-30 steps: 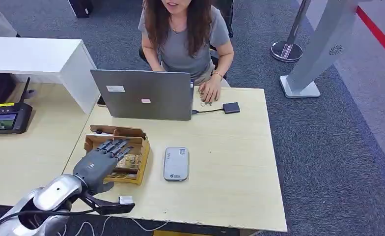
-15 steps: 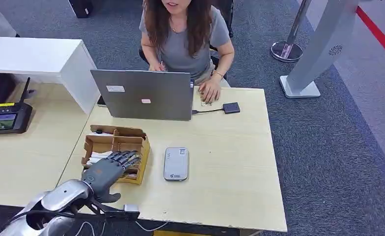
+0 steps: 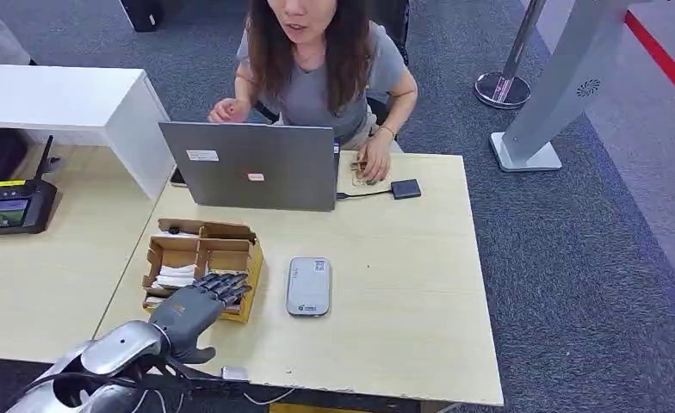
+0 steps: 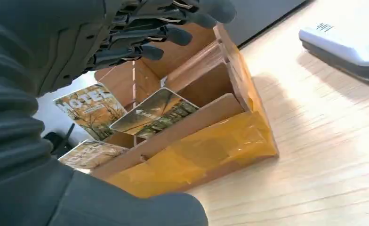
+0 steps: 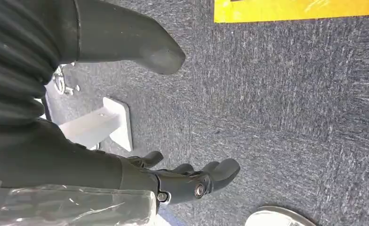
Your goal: Pass the card to the sensor for recognition and then transmit it.
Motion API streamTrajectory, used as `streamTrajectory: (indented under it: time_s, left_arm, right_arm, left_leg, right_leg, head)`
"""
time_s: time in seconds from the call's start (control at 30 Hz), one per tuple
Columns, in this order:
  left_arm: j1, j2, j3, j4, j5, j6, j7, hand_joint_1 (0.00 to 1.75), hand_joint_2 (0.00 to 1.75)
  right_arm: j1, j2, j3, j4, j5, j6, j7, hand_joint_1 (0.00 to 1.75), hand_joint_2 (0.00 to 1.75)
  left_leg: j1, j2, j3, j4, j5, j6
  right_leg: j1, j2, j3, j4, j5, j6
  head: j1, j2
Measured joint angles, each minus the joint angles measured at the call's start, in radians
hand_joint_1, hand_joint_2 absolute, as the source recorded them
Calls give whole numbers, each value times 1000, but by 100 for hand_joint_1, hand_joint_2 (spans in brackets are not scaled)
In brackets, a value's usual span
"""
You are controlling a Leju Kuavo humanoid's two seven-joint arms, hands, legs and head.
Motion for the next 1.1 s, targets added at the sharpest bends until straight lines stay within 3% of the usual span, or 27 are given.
streamTrajectory:
  time_s: [0.3,1.1]
  left_arm:
    - [3,0,-24,-1,-92,23,44,0,175]
    - [46,4,-31,-32,-120,39,68,0,175]
  right_arm:
    - [12,0,-7,0,-18,-3,-3,0,175]
    - [24,-1,-20,0,-18,-5,-3,0,175]
  left_leg:
    - [0,0,0,0,0,0]
    - [0,0,0,0,0,0]
  right_leg:
    - [0,0,0,0,0,0]
    - [0,0,0,0,0,0]
  head:
    - [0,0]
    - [0,0]
